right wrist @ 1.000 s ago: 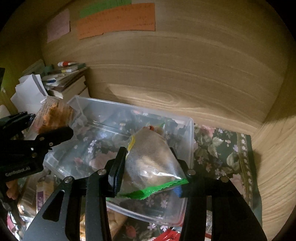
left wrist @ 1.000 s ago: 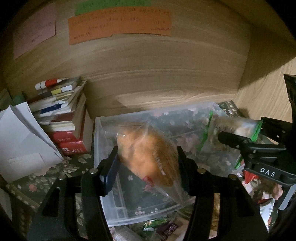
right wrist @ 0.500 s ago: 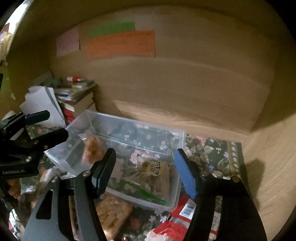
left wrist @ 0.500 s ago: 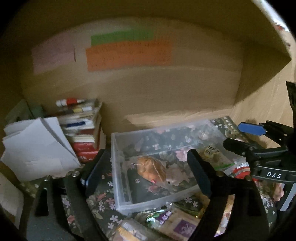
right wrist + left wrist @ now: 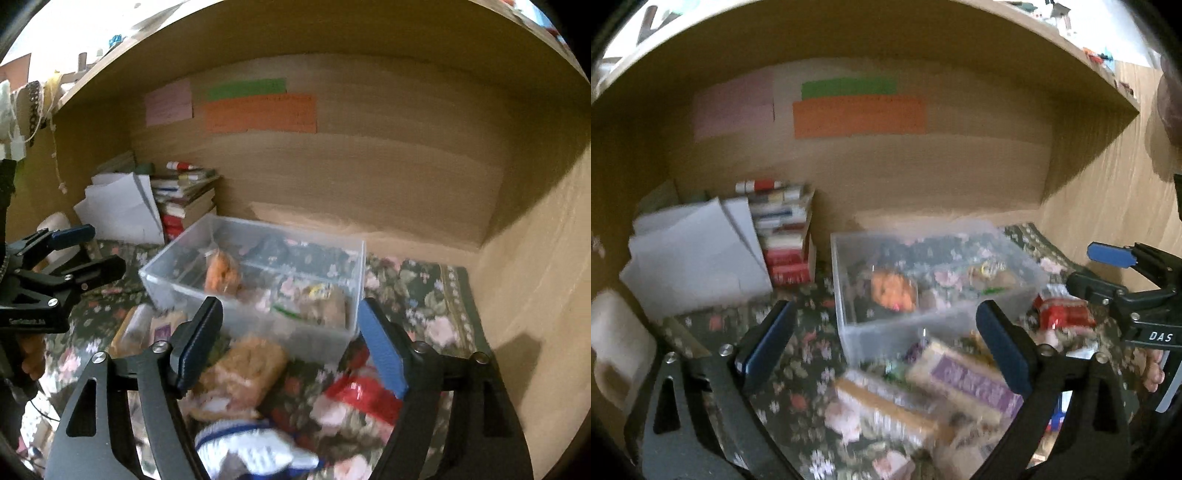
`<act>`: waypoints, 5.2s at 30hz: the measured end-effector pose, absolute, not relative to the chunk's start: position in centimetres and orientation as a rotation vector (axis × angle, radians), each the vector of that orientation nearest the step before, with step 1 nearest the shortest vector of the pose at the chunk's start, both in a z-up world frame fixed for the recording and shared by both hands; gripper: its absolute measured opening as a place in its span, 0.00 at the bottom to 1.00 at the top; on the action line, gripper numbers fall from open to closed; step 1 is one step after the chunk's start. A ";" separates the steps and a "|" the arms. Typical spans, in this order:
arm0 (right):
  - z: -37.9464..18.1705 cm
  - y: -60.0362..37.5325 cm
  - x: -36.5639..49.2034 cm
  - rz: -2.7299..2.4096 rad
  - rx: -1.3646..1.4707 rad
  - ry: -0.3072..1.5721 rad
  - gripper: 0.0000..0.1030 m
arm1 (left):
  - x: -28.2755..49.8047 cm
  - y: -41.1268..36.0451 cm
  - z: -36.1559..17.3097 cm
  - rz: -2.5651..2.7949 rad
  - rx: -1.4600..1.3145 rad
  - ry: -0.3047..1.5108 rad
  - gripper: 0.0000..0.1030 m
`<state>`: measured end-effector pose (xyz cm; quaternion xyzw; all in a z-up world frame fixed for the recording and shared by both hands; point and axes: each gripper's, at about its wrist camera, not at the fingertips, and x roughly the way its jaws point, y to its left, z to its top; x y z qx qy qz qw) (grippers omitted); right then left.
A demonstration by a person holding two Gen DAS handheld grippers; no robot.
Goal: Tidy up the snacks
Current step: 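Grasp the long bread loaf with the left tool while the right tool grasps the blue-white chip bag, then lift both snacks into the clear box and release them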
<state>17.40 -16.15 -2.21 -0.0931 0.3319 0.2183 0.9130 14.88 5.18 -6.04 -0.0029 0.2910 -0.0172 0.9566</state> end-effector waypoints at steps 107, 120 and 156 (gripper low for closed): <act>-3.7 -20.3 15.1 0.354 -0.099 0.674 0.42 | 12.4 7.6 -8.0 -0.038 -0.102 0.609 0.35; -0.8 -17.5 17.6 0.402 -0.123 0.564 0.42 | 16.7 6.8 -5.3 -0.045 -0.076 0.562 0.35; -7.6 -9.9 27.8 0.485 -0.259 0.825 0.48 | 26.1 6.5 -9.1 -0.035 -0.035 0.664 0.40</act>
